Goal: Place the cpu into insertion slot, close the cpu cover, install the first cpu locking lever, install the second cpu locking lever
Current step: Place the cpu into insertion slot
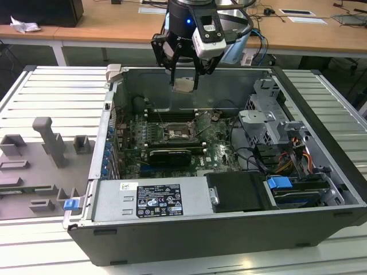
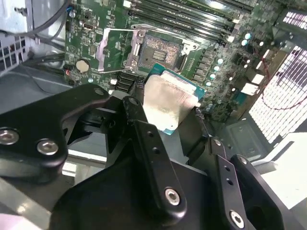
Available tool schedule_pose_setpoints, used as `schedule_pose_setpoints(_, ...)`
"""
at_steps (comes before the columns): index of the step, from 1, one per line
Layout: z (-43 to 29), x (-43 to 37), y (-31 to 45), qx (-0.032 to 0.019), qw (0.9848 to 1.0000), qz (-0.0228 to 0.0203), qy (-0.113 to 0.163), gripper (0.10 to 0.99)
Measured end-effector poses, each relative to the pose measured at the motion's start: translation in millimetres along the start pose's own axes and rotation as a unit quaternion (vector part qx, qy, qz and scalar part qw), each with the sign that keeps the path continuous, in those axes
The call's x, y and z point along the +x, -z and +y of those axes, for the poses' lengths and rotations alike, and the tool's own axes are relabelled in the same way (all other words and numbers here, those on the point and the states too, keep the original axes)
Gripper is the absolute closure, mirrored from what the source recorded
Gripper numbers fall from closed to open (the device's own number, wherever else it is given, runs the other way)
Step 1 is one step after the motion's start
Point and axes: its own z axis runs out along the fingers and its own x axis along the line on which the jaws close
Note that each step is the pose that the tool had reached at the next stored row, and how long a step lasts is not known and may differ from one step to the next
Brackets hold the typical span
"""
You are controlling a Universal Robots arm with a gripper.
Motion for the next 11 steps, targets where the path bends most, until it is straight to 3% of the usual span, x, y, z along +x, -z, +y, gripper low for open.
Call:
schedule_pose_setpoints(6,-0.2,-0.2,-2.2,0.0005,1.0,-0.0007,-0.007,0.557)
schedule_pose_setpoints(8,-0.2,-0.2,-2.4,0.0002,0.9998,-0.0021,-0.022,0.557)
schedule_pose_setpoints(11,-0.2,-0.2,-3.2,-0.0007,0.9978,-0.0058,-0.065,0.557)
